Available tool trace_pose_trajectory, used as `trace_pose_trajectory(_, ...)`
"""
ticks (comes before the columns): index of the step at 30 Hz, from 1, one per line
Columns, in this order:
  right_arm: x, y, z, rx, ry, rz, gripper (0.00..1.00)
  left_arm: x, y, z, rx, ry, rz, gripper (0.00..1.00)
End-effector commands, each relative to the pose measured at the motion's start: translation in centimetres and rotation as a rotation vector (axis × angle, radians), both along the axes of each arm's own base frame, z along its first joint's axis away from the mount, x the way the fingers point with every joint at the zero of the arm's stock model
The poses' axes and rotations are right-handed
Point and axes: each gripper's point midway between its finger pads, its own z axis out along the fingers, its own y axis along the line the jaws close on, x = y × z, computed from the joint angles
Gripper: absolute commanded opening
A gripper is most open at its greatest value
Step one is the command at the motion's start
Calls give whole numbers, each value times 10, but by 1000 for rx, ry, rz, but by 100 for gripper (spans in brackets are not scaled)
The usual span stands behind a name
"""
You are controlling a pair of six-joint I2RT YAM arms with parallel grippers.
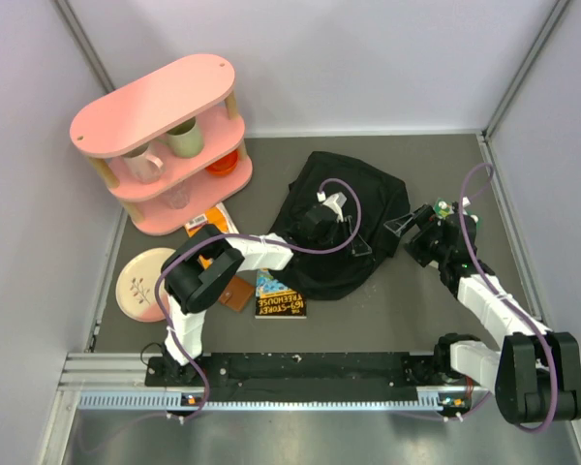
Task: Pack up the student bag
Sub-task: Unzip the student bag at the center of the board.
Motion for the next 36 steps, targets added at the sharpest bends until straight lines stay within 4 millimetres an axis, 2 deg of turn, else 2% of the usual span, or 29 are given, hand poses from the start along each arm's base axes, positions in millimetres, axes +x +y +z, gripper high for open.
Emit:
trace_pose_trajectory(1, 10, -3, 12, -1, -49, -11, 95, 9, -12, 24, -75, -41, -9, 33)
trace_pose_trajectory(11, 13, -1, 9, 4, -36, 0, 95, 5, -13, 12, -54, -17, -34, 33)
trace_pose_trajectory(15, 13, 0, 10, 9, -38, 9, 95, 5, -14, 10, -53, -10, -34, 28)
trace_pose_trajectory(21, 13, 0, 7, 9, -32, 9, 95, 9, -13, 11, -51, -14, -16, 25)
trace_pose_trajectory(25, 14, 2, 7, 11, -32, 16, 95, 11, -13, 16, -62, -26, -5, 31)
trace_pose_trajectory(29, 14, 2, 2, 11, -20, 20, 95, 12, -14, 22, -81, -36, -1, 32)
trace_pose_trajectory(36, 15, 3, 0, 16, -12, 26, 95, 11, -16, 23, -98, -29, -10, 19)
